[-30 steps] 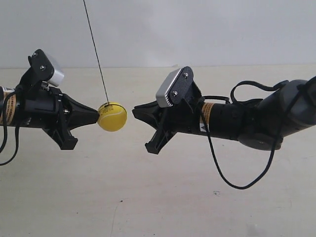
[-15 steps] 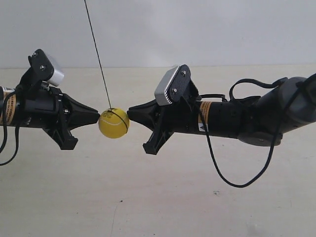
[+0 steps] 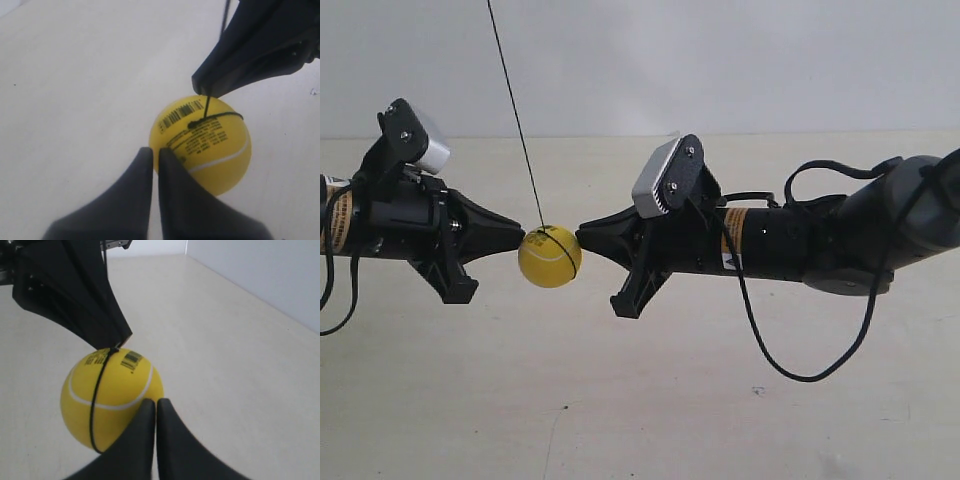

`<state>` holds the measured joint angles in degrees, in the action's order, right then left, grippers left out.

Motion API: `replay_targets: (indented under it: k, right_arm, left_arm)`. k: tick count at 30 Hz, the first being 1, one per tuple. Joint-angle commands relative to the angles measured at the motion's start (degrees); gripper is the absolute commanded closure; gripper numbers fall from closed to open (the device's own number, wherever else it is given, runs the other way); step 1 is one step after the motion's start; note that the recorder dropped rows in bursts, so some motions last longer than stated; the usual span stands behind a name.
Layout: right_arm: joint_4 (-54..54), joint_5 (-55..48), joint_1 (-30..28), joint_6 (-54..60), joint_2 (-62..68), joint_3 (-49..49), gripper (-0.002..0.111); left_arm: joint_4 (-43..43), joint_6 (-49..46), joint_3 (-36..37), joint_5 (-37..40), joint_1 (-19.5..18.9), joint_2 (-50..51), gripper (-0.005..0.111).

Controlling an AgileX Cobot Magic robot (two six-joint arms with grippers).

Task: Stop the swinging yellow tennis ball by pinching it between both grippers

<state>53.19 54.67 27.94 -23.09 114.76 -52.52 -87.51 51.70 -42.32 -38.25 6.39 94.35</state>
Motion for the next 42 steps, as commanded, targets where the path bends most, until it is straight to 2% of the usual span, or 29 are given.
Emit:
replay_targets:
  k: [1,33,42]
  right_arm:
    - [0.2,0.1,0.0,-0.4,0.0,-0.2,0.108]
    - [0.3,-0.2,0.0,-0.4,0.0,-0.2,0.108]
    - [-1.8,-4.7,-0.1,1.8,0.0,-0.2,0.108]
  left_arm:
    - [-0.2,0.1,-0.2,-1.5,0.3,0.0,0.102]
    - [0.0,-1.1,-0.2,-2.2,0.3,2.0,0.102]
    - [0.0,-1.4,-0.2,0.0,0.2,2.0,0.102]
